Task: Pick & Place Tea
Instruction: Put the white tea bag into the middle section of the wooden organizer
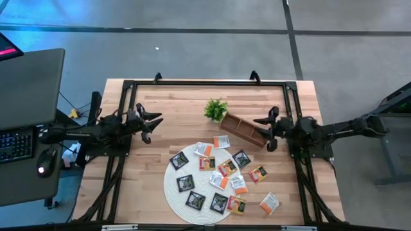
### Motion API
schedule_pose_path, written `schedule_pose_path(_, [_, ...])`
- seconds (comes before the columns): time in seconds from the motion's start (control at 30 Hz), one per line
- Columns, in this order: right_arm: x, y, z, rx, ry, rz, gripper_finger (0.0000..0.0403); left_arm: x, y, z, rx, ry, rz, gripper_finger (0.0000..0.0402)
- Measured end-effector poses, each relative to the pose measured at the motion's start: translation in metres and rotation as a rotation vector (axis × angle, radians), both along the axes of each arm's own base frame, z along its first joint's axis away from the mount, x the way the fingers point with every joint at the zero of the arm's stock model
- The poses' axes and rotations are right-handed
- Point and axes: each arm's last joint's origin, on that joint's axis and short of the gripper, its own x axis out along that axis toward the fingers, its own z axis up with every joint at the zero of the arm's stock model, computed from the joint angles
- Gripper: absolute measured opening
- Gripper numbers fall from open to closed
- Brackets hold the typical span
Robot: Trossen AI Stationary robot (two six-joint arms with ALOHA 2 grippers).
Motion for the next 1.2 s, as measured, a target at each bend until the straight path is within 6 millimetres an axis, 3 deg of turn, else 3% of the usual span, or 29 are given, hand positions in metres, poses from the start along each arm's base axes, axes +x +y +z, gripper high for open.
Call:
schedule_pose_path(0.2, [0.048, 0.0, 0.003, 0.093, 0.307, -0.062, 0.0181, 0.011, 0.002, -0.007, -0.011, 0.103, 0.058, 0.0183])
schedule_pose_path(0.33, [0.084, 0.002, 0.003, 0.127, 0.549, -0.078, 0.0176, 0.019, 0.004, 0.006, -0.013, 0.127, 0.132, 0.0223])
schedule_pose_path(0.5, [0.123, 0.003, -0.006, 0.118, 0.792, -0.101, 0.0163, 0.025, 0.005, 0.022, 0.045, 0.138, 0.163, 0.0233])
schedule_pose_path(0.7, [0.16, 0.005, -0.026, 0.128, 0.976, -0.096, 0.0157, 0.026, 0.005, 0.023, 0.041, 0.153, 0.162, 0.0233])
schedule_pose_path(1.0, [0.189, 0.0, -0.051, 0.052, 1.16, -0.067, 0.0183, 0.026, 0.005, 0.021, 0.03, 0.167, 0.165, 0.0233])
schedule_pose_path(1.2, [0.187, -0.013, -0.066, 0.088, 1.259, -0.085, 0.0189, 0.026, 0.005, 0.019, 0.025, 0.187, 0.164, 0.0234])
